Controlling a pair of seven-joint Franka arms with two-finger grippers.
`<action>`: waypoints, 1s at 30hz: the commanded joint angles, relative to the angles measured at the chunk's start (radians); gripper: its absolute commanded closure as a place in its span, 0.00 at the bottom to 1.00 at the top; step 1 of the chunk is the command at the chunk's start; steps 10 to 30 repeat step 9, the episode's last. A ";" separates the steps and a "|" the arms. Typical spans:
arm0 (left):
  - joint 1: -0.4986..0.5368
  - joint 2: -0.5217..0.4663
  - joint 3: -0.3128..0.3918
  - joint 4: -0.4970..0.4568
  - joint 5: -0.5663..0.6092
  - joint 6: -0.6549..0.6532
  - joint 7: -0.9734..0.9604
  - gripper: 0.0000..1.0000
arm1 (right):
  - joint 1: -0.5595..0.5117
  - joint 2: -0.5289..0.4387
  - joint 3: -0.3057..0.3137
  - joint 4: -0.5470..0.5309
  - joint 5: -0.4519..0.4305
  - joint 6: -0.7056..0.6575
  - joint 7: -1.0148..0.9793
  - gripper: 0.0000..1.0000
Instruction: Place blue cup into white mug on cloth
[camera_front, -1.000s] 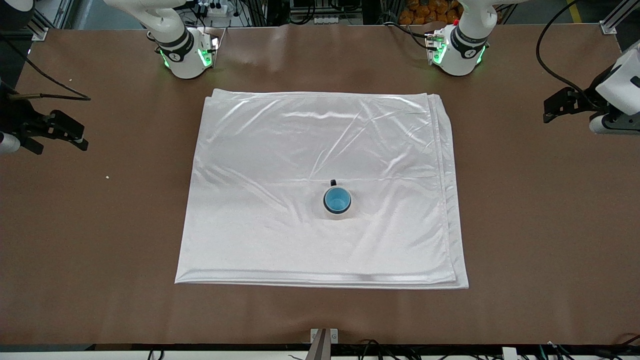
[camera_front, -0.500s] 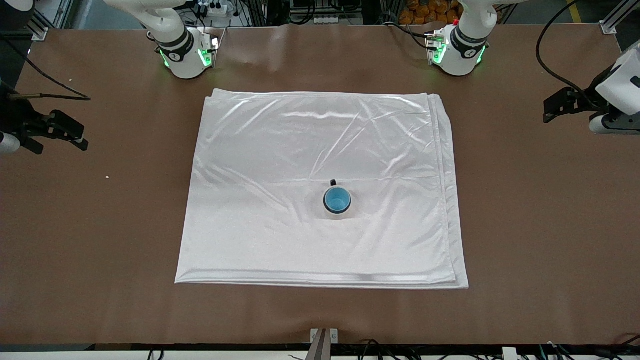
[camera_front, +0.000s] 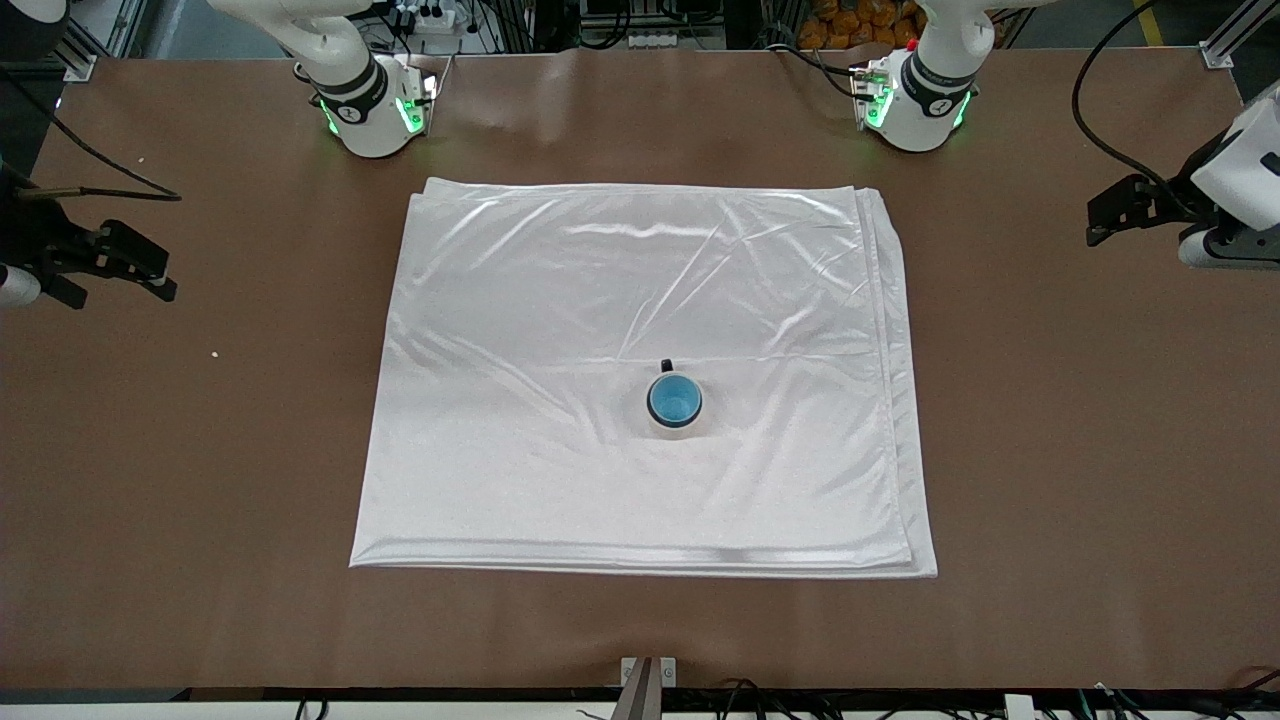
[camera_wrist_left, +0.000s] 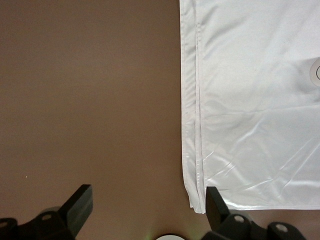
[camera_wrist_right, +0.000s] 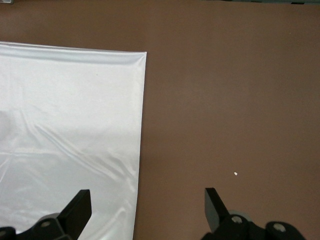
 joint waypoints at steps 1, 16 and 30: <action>0.001 -0.006 0.003 -0.007 -0.023 0.007 -0.013 0.00 | -0.012 -0.008 0.005 -0.001 0.020 -0.009 -0.013 0.00; 0.001 -0.006 0.003 -0.009 -0.017 0.007 -0.010 0.00 | -0.012 -0.008 0.005 -0.001 0.020 -0.007 -0.015 0.00; 0.001 -0.006 0.003 -0.009 -0.017 0.007 -0.010 0.00 | -0.012 -0.008 0.005 -0.001 0.020 -0.007 -0.015 0.00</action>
